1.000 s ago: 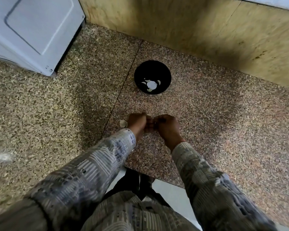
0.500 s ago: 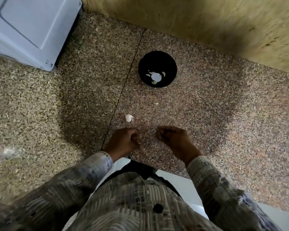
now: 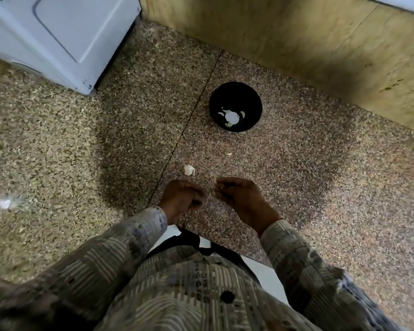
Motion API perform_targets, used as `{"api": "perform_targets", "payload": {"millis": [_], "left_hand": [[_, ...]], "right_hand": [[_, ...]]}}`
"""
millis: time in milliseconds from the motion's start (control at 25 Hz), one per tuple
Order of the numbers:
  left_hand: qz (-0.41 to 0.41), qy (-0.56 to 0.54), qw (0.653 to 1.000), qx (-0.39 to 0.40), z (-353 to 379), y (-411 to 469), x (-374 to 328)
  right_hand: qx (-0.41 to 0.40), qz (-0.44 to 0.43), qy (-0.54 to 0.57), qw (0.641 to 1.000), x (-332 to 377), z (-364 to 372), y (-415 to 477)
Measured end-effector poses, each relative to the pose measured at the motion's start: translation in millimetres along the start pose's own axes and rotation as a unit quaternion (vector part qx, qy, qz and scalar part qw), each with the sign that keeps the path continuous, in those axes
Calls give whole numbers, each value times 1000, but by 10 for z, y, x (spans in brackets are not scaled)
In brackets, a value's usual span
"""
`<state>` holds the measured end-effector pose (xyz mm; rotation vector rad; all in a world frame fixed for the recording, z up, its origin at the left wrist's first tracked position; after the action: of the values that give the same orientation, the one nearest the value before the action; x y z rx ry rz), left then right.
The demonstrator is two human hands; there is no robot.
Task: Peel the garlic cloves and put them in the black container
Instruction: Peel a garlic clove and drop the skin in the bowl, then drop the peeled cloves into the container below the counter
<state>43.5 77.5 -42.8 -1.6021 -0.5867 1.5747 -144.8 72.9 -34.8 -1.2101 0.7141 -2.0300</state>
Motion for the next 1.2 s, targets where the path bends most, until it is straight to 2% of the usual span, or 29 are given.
{"api": "perform_targets", "payload": {"millis": [40,120,240,440,680,960,1200], "left_hand": [[-8,-114,993,9,33,-58,-39],[21,-262,965,20,94,-184,-135],[81,-386,919,31,154,-449,-203],[173,-470,866,-26,294,-1007,-13],[240,-568,782,-91,418,-1800,692],[337,-642,660,-198,437,-2916,1806],[393,-673,551,-297,441,-4017,3154]], "right_hand": [[21,-2,0,1000,35,42,-25],[63,-4,8,998,121,152,-92],[125,-3,16,992,206,335,-218],[225,30,-37,973,178,523,-482],[320,83,-116,937,-281,884,-886],[427,170,-232,857,-1359,1559,-1581],[506,258,-325,756,-2757,2165,-2354]]}}
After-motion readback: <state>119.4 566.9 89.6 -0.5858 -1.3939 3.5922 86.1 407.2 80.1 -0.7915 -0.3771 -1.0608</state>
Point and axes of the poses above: each hand's wrist, its own y-axis towards the middle knuckle, its own z-axis out of the palm, x = y × z, the point moved 3 cm from there along y, towards the middle knuckle, and after that the axes turned 11 degrees about x, right-handed, at the moved point
